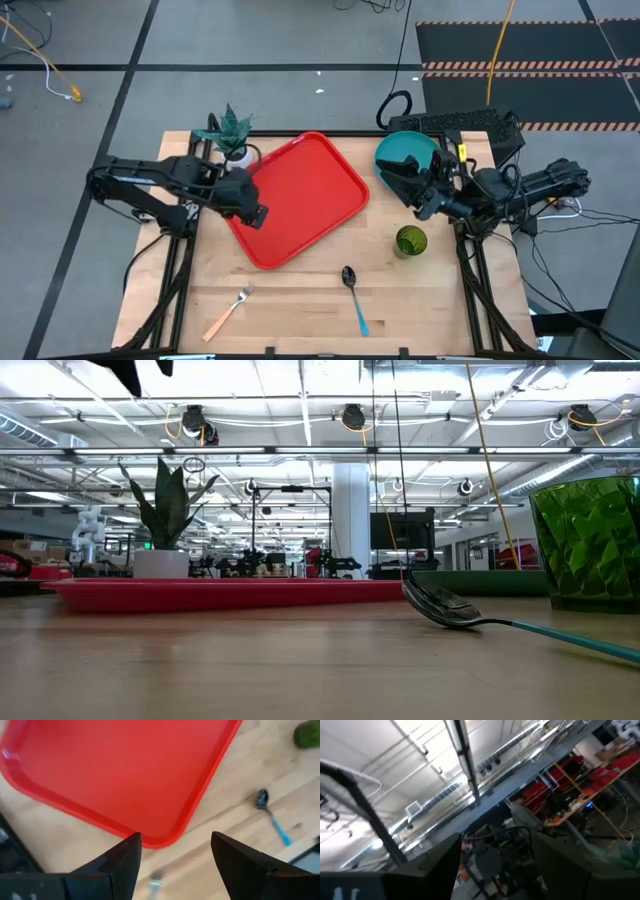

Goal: Pick and place plate/cup/fork/spoon on tray
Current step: Move the red tray to the center of the table

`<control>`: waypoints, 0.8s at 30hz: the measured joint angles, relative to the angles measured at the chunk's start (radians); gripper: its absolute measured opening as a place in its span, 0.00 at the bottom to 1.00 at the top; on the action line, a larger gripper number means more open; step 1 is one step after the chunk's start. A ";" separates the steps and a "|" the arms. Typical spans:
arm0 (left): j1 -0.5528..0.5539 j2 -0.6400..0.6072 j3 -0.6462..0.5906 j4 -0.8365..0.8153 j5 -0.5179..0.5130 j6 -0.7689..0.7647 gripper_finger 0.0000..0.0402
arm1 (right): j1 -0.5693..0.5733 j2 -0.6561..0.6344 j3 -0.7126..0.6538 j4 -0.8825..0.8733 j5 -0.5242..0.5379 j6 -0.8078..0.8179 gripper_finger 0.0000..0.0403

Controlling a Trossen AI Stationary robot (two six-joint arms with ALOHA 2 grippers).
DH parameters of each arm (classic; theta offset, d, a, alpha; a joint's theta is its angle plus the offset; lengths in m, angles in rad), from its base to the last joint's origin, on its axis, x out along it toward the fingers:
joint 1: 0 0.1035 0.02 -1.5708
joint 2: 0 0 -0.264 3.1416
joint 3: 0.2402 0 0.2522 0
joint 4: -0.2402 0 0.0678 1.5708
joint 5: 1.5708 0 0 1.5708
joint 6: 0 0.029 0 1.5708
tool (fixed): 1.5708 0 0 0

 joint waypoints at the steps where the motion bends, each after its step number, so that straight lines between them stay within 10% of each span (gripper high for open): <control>1: -0.012 -0.018 -0.023 0.026 0.000 -0.042 0.60 | 0.000 -0.012 0.000 -0.032 -0.020 0.003 0.59; 10: -0.096 -0.262 -0.386 0.450 -0.134 -0.330 0.60 | 0.007 -0.086 0.000 -0.141 -0.150 0.050 0.59; 24: -0.099 -0.483 -0.831 0.496 -0.134 -0.718 0.60 | 0.006 -0.095 0.000 -0.142 -0.091 0.045 0.59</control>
